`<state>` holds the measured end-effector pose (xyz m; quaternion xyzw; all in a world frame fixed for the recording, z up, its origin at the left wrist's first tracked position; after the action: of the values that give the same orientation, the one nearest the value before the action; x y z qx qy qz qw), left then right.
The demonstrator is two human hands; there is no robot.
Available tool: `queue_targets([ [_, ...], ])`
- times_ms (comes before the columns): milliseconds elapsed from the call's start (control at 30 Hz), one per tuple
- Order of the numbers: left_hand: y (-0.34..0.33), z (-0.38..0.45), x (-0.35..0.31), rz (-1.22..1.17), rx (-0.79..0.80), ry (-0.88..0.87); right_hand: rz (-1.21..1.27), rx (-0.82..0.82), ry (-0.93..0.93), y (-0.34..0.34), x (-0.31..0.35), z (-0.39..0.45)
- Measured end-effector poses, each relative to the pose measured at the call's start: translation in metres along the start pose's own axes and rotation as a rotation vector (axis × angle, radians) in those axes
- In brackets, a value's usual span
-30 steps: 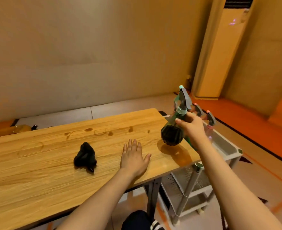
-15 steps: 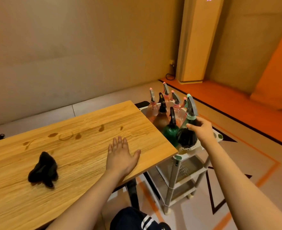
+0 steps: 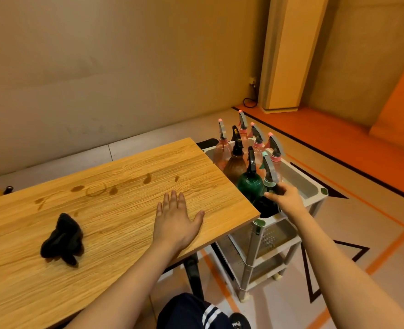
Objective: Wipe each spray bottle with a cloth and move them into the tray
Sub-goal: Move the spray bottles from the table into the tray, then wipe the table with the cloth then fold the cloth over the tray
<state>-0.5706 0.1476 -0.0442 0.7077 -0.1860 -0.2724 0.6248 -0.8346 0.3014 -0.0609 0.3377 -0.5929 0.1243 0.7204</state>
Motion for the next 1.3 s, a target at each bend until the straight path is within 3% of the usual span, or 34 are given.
queue_targets([
  [333,-0.001,-0.001,0.0,0.008,0.011,-0.003,-0.179,0.021,0.044,-0.002,-0.003,-0.012],
  [400,-0.001,-0.002,0.0,0.005,0.011,-0.003,-0.139,-0.065,0.04,0.004,0.001,-0.023],
  [500,0.001,-0.002,0.0,-0.002,0.014,-0.005,-0.024,-0.326,0.025,0.02,0.012,-0.056],
  [600,0.003,-0.003,-0.002,-0.015,0.017,-0.009,-0.026,-0.502,0.121,0.02,0.042,-0.094],
  [667,0.004,-0.006,-0.002,-0.031,0.027,-0.016,-0.183,-0.442,0.203,-0.002,0.069,-0.105],
  [800,0.009,-0.014,0.004,-0.019,0.047,-0.065,-0.417,-0.114,0.392,-0.07,0.126,-0.112],
  [933,0.035,-0.03,0.038,0.094,-0.052,-0.085,-0.548,0.143,0.443,-0.136,0.161,-0.119],
  [1300,0.08,-0.091,0.248,0.004,-0.16,0.208,-0.544,0.488,0.53,-0.321,0.23,-0.175],
])
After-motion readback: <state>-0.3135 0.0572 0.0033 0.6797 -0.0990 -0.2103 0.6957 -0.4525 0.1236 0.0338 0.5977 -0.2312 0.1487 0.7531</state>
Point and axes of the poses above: each hand's wrist, its own z-axis towards the middle knuckle, its own y-axis out of the back of the hand, x = y × z, the point moved 9 cm from there along z, towards the middle knuckle, and after that the axes turned 2 degrees about y, right-handed, at the moved point
